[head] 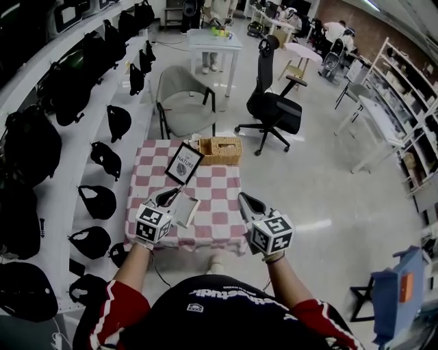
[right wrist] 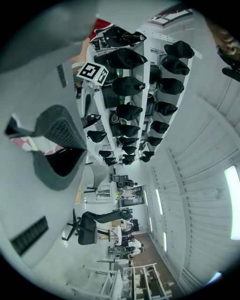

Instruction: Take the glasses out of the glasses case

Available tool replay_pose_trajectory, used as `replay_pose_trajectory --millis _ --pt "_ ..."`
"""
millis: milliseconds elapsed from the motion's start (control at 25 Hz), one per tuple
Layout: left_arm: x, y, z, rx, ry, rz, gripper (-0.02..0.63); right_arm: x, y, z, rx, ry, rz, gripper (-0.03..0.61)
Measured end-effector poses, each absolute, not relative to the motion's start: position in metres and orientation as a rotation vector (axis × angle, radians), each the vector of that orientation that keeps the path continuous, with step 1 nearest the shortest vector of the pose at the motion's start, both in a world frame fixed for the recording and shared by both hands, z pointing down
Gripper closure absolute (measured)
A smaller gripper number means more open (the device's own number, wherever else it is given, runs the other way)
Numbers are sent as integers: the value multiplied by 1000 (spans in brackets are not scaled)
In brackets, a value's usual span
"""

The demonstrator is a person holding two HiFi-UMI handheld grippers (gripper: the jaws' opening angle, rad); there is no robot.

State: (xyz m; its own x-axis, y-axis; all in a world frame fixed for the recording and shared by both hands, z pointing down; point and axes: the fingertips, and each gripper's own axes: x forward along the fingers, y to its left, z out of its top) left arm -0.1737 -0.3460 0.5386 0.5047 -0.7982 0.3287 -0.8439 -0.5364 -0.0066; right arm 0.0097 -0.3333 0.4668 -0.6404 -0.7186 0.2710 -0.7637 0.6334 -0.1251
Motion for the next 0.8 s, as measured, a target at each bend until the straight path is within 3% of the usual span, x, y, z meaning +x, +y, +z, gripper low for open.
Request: replay_pose_trajectory --millis 800 --pt "-178 -279 444 2721 -1458 157 568 -4 -282 431 1351 -2664 304 575"
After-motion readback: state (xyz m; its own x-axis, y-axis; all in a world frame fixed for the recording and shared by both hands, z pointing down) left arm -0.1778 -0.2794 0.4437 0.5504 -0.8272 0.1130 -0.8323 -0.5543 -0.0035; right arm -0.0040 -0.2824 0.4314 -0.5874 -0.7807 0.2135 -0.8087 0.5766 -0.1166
